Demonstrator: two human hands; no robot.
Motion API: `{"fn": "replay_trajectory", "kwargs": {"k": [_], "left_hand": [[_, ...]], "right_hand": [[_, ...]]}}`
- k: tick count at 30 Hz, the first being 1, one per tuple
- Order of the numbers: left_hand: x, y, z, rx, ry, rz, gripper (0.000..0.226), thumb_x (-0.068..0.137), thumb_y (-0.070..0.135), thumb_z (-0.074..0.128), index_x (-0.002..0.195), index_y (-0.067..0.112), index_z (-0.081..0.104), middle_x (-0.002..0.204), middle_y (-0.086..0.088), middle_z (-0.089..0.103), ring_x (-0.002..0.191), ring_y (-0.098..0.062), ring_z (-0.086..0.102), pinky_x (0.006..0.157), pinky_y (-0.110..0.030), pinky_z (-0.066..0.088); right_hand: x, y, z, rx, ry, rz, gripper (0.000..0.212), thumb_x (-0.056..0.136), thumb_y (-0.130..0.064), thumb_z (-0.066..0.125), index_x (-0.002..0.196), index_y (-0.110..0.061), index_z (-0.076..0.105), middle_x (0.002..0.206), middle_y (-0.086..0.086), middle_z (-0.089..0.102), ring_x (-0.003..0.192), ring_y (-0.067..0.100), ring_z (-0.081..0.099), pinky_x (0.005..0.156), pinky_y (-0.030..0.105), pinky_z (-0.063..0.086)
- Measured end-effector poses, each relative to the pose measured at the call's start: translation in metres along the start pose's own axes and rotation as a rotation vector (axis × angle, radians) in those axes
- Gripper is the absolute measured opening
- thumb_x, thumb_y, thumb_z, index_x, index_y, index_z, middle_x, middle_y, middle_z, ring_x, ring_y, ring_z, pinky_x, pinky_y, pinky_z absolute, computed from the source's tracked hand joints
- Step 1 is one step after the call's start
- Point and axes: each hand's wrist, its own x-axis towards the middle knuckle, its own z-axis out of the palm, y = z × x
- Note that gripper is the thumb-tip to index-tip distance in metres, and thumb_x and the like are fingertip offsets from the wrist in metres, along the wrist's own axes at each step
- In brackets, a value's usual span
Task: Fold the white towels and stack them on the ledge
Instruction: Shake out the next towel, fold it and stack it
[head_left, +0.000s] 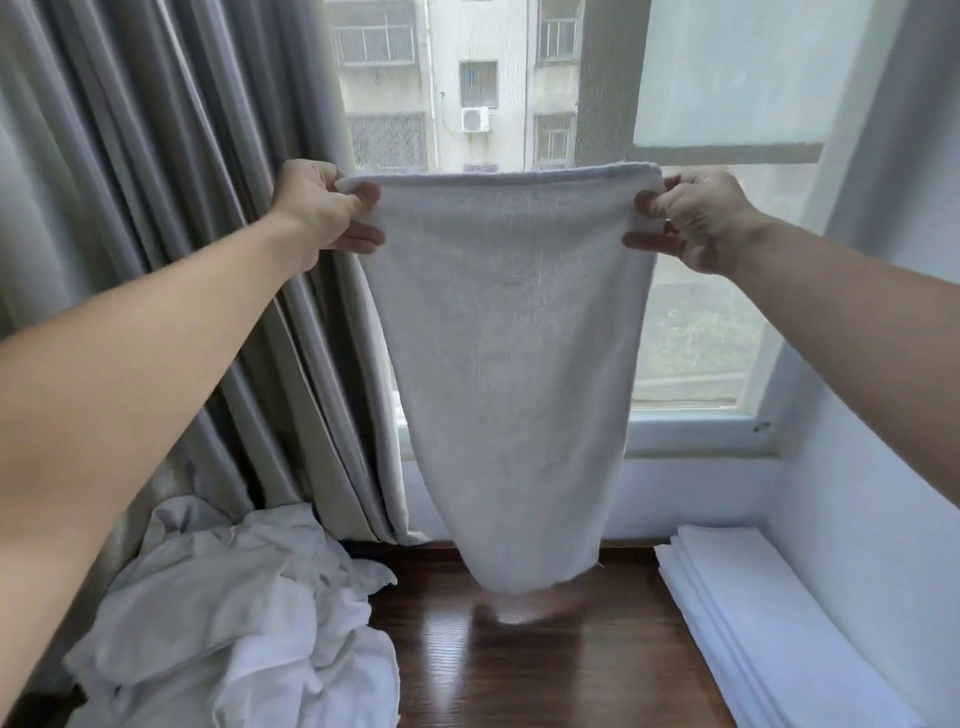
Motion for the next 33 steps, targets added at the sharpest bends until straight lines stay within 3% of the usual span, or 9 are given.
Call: {"fn": "replay_trajectory", "kwargs": {"k": [7, 10, 14, 17, 19, 24, 29, 31, 33], "left_hand": [[-0.019, 0.002, 0.009, -0.005, 0.070, 0.046, 0.018, 0.104, 0.019, 0.059, 0.088, 0.011, 0.063, 0.092, -0.016, 0.072, 0.071, -0.029, 0.077, 0.068, -0.038, 0.065], [-0.055, -0.008, 0.003, 0.060, 0.073, 0.035, 0.016, 0.102, 0.024, 0.063, 0.093, 0.012, 0.065, 0.091, -0.013, 0.074, 0.063, -0.027, 0.076, 0.055, -0.037, 0.063], [-0.119, -0.030, -0.012, 0.193, 0.043, 0.083, 0.020, 0.099, 0.033, 0.068, 0.092, 0.015, 0.065, 0.064, 0.004, 0.071, 0.044, -0.013, 0.067, 0.035, -0.023, 0.047], [-0.164, -0.055, -0.025, 0.201, -0.022, 0.073, 0.019, 0.096, 0.035, 0.069, 0.085, 0.019, 0.066, 0.057, 0.000, 0.069, 0.045, -0.023, 0.064, 0.034, -0.021, 0.042], [-0.192, -0.074, -0.031, 0.190, -0.041, 0.054, 0.019, 0.096, 0.032, 0.069, 0.083, 0.017, 0.068, 0.057, 0.001, 0.067, 0.053, -0.027, 0.059, 0.039, -0.022, 0.042], [-0.268, -0.120, -0.045, 0.049, -0.235, -0.040, 0.016, 0.096, 0.024, 0.069, 0.085, 0.012, 0.069, 0.065, 0.013, 0.068, 0.057, 0.002, 0.058, 0.057, -0.011, 0.048], [-0.341, -0.184, -0.060, 0.025, -0.442, -0.246, 0.026, 0.091, 0.038, 0.070, 0.084, 0.014, 0.074, 0.078, -0.006, 0.072, 0.075, -0.017, 0.066, 0.069, -0.021, 0.053], [-0.366, -0.209, -0.062, 0.051, -0.515, -0.348, 0.030, 0.088, 0.047, 0.070, 0.085, 0.018, 0.076, 0.078, -0.004, 0.074, 0.073, -0.018, 0.068, 0.069, -0.028, 0.056], [-0.387, -0.227, -0.062, 0.082, -0.589, -0.428, 0.021, 0.094, 0.034, 0.068, 0.086, 0.016, 0.076, 0.079, -0.002, 0.075, 0.075, -0.013, 0.069, 0.070, -0.028, 0.056]], "right_hand": [[-0.013, 0.015, -0.007, 0.007, -0.013, -0.088, 0.016, 0.098, -0.023, 0.071, 0.086, -0.014, 0.065, 0.102, 0.004, 0.061, 0.093, 0.020, 0.066, 0.067, 0.038, 0.064], [-0.035, 0.029, -0.018, -0.065, -0.046, -0.074, 0.017, 0.099, -0.024, 0.069, 0.085, -0.016, 0.064, 0.103, 0.006, 0.059, 0.088, 0.025, 0.065, 0.059, 0.039, 0.063], [-0.084, 0.051, -0.037, -0.108, -0.114, -0.008, 0.018, 0.099, -0.024, 0.068, 0.084, -0.016, 0.062, 0.097, 0.007, 0.058, 0.076, 0.029, 0.067, 0.053, 0.039, 0.062], [-0.131, 0.068, -0.049, -0.148, -0.161, 0.014, 0.020, 0.100, -0.021, 0.067, 0.081, -0.015, 0.062, 0.084, 0.005, 0.059, 0.059, 0.024, 0.068, 0.047, 0.036, 0.060], [-0.163, 0.079, -0.054, -0.177, -0.173, 0.035, 0.019, 0.099, -0.020, 0.067, 0.081, -0.014, 0.064, 0.079, 0.006, 0.061, 0.055, 0.021, 0.067, 0.047, 0.034, 0.059], [-0.237, 0.119, -0.058, -0.335, -0.192, 0.069, 0.019, 0.097, -0.020, 0.070, 0.078, -0.018, 0.066, 0.074, 0.000, 0.069, 0.071, 0.015, 0.060, 0.064, 0.030, 0.051], [-0.323, 0.169, -0.056, -0.350, -0.231, 0.249, 0.016, 0.096, -0.018, 0.071, 0.083, -0.008, 0.069, 0.085, 0.016, 0.074, 0.075, 0.019, 0.065, 0.073, 0.028, 0.052], [-0.355, 0.192, -0.056, -0.364, -0.224, 0.332, 0.016, 0.095, -0.018, 0.071, 0.081, -0.010, 0.071, 0.083, 0.012, 0.077, 0.073, 0.014, 0.068, 0.072, 0.031, 0.054], [-0.382, 0.212, -0.056, -0.429, -0.230, 0.412, 0.018, 0.096, -0.020, 0.071, 0.080, -0.013, 0.074, 0.075, -0.001, 0.075, 0.068, 0.005, 0.065, 0.064, 0.023, 0.050]]}}
